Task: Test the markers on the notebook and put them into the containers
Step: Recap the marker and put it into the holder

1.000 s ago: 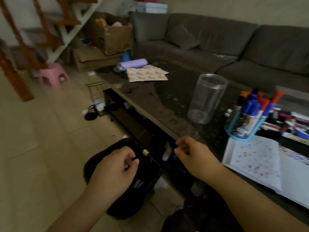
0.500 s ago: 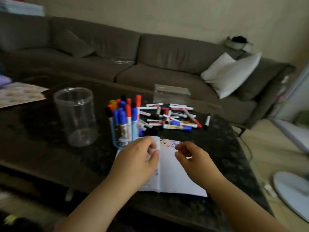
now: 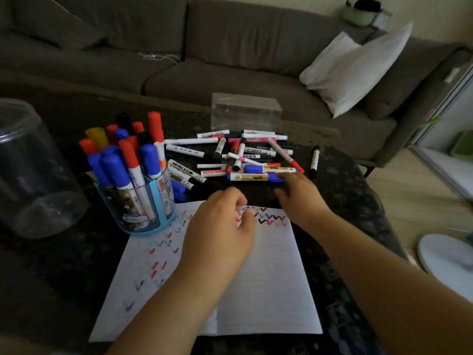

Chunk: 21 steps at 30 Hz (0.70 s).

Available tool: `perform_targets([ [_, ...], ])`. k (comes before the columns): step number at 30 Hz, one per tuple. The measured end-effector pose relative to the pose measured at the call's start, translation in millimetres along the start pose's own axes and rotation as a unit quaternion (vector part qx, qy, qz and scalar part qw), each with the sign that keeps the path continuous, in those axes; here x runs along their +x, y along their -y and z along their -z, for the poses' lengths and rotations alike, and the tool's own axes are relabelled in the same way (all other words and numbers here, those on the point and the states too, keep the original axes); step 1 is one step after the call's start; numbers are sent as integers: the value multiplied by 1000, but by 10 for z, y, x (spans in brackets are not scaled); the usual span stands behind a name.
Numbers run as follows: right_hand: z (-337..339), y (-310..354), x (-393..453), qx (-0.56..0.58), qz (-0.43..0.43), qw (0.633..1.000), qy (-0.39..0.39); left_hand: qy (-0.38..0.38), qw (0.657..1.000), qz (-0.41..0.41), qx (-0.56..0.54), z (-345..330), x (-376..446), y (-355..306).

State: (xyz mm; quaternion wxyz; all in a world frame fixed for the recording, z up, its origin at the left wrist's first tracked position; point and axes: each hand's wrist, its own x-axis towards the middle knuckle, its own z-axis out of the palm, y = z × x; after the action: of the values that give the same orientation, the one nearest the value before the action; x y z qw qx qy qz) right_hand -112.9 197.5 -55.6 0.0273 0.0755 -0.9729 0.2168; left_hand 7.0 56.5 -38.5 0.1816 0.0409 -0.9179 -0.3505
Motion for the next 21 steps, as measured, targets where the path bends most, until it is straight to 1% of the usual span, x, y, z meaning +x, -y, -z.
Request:
perform_targets([
  [3, -167, 57, 390, -43, 49, 998, 7, 3, 1000, 10, -5, -84, 75, 48],
  [5, -217, 87, 535, -81, 65, 994, 16, 3, 1000, 15, -12, -104, 97, 54],
  [8, -271, 126, 646, -131, 58, 989, 25, 12, 1000, 24, -10, -124, 95, 67],
  [11, -285, 166, 650, -146, 44, 988, 30, 12, 1000, 16, -8, -103, 72, 57],
  [14, -257, 134, 608, -168, 84, 982, 31, 14, 1000, 13, -17, -83, 38, 49],
  [16, -171, 125, 517, -152, 113, 982, -13, 17, 1000, 15, -19, -60, 19, 40],
  [18, -19, 192, 345, -95, 148, 982, -67, 22, 999, 30, -35, -24, 0, 24],
  [19, 73, 255, 226, -44, 153, 984, -78, 28, 997, 45, -51, -5, -8, 14],
  [21, 234, 395, -57, 77, 117, 989, -55, 34, 992, 79, -96, 46, -26, 0],
])
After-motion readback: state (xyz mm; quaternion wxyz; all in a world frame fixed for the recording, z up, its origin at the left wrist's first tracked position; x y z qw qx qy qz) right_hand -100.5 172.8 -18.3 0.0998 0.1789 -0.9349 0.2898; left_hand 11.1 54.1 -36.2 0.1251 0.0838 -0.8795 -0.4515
